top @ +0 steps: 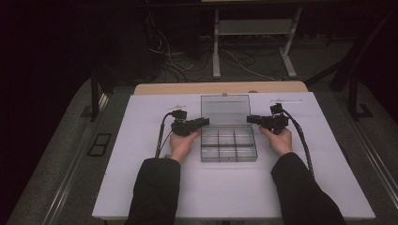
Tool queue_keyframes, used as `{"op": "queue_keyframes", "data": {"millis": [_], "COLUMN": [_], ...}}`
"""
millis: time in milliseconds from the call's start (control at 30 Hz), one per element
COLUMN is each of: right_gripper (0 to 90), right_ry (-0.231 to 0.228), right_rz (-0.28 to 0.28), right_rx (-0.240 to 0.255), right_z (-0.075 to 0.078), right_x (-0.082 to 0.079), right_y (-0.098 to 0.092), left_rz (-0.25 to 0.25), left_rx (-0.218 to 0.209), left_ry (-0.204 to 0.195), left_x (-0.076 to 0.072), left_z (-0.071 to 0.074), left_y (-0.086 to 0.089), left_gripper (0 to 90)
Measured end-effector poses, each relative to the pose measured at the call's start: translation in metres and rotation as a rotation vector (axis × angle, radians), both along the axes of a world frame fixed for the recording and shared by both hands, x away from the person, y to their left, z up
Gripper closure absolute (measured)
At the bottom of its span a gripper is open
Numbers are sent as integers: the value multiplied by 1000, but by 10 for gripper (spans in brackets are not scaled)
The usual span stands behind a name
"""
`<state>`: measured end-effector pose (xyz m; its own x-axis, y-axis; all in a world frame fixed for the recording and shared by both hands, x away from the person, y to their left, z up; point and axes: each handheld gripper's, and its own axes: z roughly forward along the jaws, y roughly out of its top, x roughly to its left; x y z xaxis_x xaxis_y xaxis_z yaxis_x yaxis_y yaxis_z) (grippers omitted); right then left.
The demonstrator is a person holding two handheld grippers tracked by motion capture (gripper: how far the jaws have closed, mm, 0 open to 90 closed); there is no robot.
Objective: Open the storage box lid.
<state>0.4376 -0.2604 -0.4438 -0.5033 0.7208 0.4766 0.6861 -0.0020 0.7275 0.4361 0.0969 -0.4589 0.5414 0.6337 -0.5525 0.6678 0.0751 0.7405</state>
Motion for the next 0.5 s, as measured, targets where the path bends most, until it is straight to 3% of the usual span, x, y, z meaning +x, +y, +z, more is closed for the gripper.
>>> {"op": "queue_keyframes", "data": {"millis": [267,500], "right_gripper": [672,665], "right_ry": [7,9], "right_rz": [-15,-9], "right_rx": [-29,-42], "right_z": [0,0], "right_x": [-3,-6], "right_y": [3,3], "left_rz": [12,29], "left_rx": [-18,9], "left_ry": [39,37], "left_x": [1,0], "left_z": [-3,-1], "left_y": [1,-1], "left_gripper": [590,561]}}
